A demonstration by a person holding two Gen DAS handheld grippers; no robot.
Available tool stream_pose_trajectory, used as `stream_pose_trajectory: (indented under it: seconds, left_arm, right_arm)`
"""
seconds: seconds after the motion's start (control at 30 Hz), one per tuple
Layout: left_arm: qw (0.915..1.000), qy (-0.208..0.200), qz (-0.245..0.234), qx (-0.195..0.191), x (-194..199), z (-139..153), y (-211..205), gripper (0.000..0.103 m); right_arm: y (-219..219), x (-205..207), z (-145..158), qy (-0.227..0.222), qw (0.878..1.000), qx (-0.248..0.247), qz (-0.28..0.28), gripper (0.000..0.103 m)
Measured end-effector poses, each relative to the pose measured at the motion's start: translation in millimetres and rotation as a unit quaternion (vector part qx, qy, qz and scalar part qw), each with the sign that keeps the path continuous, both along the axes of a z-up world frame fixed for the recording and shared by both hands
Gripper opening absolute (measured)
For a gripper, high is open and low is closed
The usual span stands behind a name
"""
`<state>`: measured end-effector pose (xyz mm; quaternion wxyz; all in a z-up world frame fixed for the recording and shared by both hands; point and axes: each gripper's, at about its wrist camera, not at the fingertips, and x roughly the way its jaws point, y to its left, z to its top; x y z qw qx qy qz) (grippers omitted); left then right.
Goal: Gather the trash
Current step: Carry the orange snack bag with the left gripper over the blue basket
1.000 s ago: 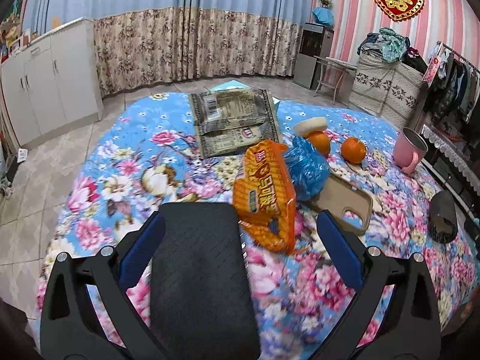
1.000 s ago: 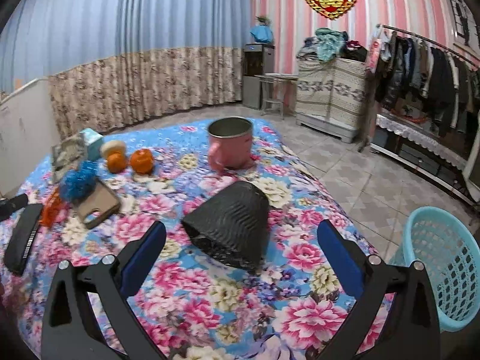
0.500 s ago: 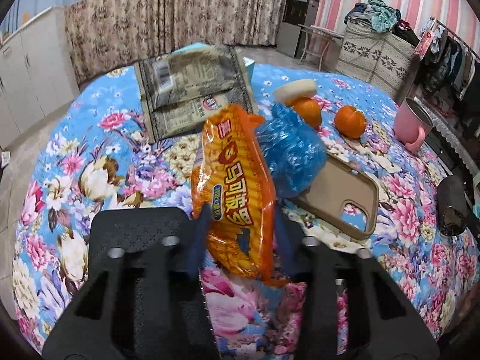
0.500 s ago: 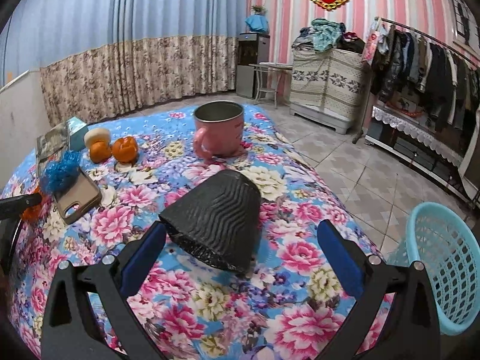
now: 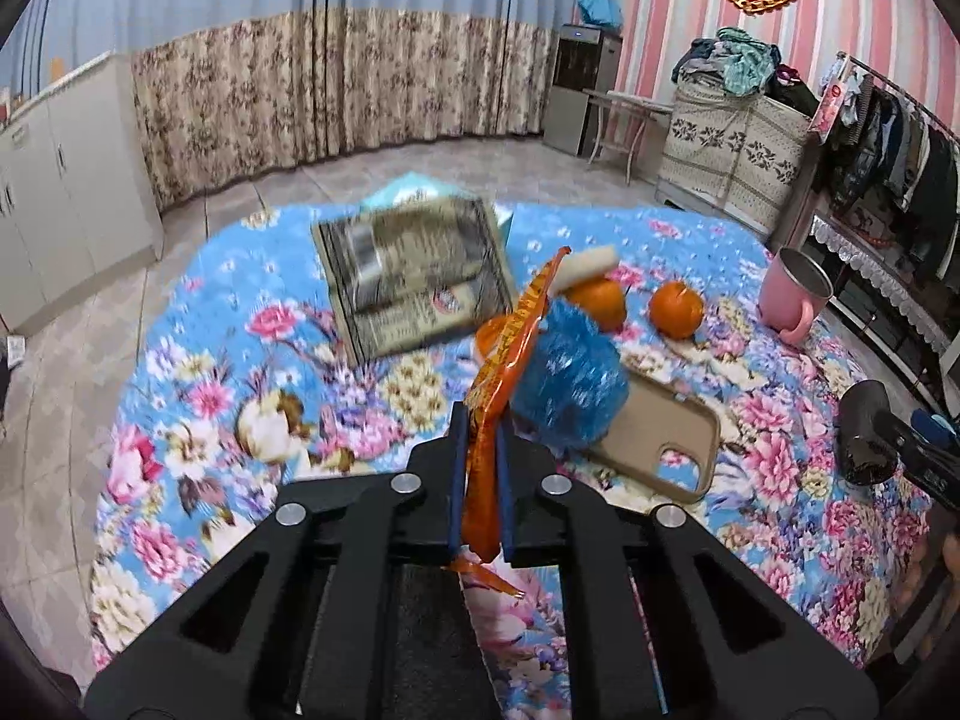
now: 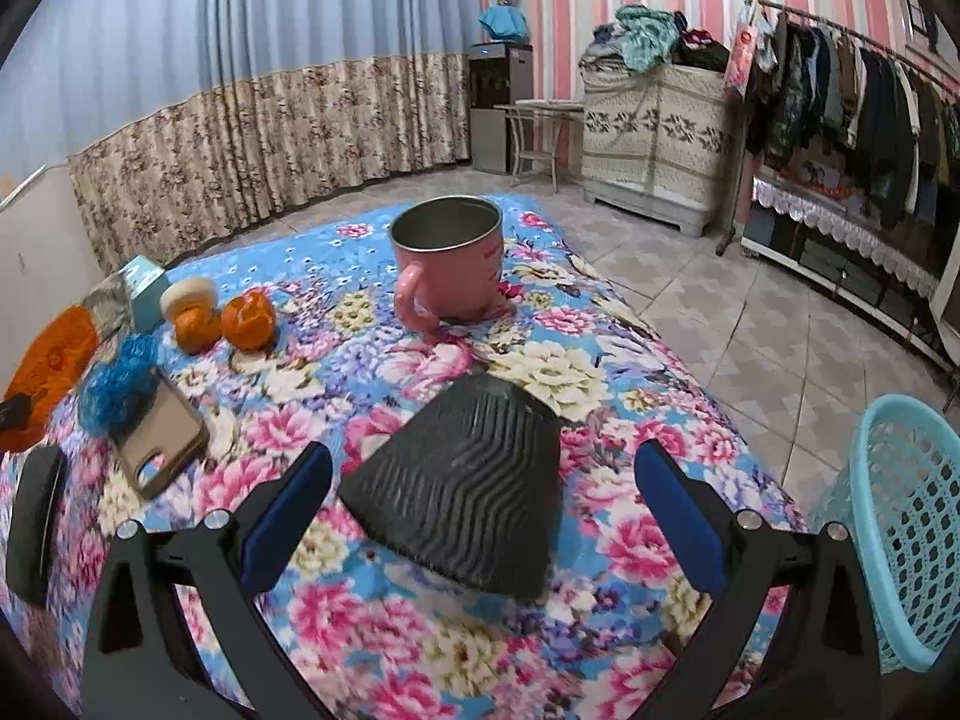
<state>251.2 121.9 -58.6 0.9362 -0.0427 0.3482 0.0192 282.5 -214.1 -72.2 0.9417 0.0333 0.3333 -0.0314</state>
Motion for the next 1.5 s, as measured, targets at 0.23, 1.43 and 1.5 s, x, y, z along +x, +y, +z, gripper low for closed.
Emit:
stream_pose_trajectory:
  seconds: [0.23,1.43,1.5]
  left_arm:
    - [1.0000,-0.003,0.000,0.003,6.0,6.9,-4.6,0.007]
    - [0.9677,-0.064,-0.244,-0.001,-9.2,66.9,-296.8,0.007]
    - [0.9622,-0.068,-0.264,0.000,-12.9,66.7,-321.8,0.007]
  right_arm:
    - [-3.2,19.3,-16.9,0.061,0.997,0.036,-0.022,0.098]
    - [-212.6,-126.6,89.5,-0.085,0.987,0.012,-0.137,0.071]
    - [-231.5,-137.9,91.5,-0.087,0.984,0.012,-0.156,0.071]
